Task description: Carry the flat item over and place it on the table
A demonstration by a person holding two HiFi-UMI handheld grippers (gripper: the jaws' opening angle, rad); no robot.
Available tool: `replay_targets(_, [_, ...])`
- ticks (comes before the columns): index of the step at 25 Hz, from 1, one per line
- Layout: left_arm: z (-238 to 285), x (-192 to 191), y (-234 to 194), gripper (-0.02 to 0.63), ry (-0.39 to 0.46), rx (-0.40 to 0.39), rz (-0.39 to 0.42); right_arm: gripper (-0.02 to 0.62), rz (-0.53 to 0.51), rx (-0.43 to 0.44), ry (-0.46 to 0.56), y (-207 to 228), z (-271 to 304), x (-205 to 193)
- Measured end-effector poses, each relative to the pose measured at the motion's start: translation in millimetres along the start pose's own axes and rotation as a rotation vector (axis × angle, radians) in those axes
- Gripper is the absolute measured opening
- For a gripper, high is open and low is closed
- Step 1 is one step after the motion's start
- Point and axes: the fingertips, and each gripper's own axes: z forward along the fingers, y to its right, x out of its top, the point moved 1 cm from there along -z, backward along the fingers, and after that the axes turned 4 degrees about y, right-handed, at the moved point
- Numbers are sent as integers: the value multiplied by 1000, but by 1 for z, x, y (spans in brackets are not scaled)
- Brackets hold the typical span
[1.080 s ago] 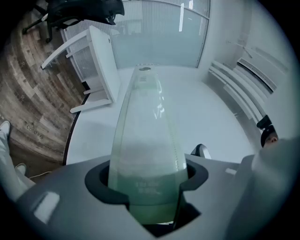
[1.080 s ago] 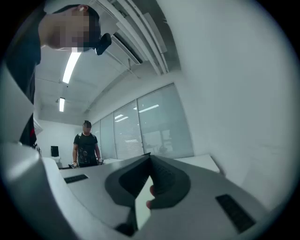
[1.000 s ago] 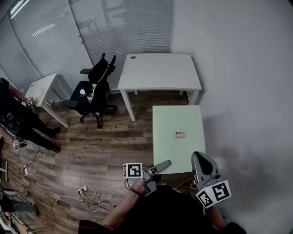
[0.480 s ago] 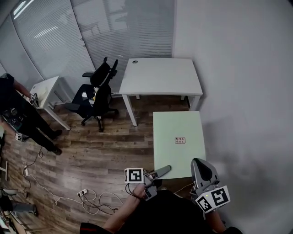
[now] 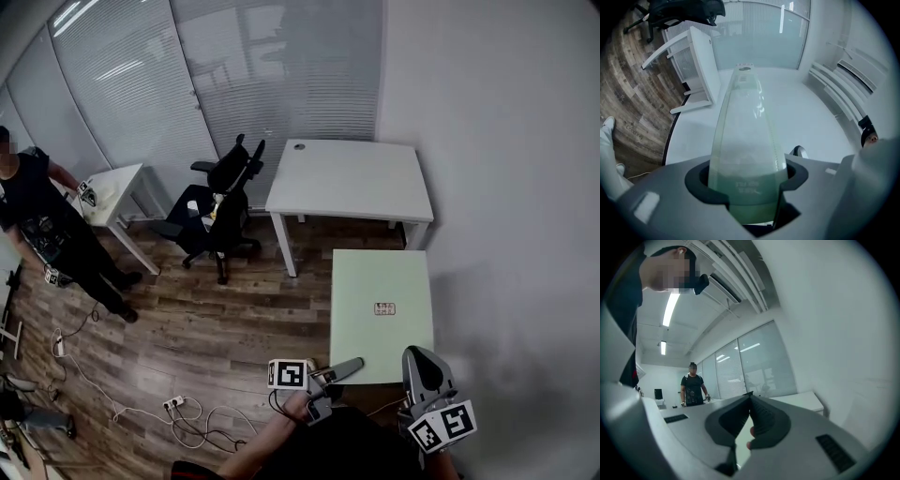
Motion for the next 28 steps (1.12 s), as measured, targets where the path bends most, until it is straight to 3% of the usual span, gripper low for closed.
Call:
replay_targets(17, [33,102,-12,276,-14,-36,-22,0,-39,17,-37,19,123,10])
replay_targets(21, [41,133,-10,276,-15,-77,-66,0,-48,13,-41,25,156,9])
replay_targets(28, [45,190,-25,276,-41,-55,-33,0,-49,-7,-46,34,211,7])
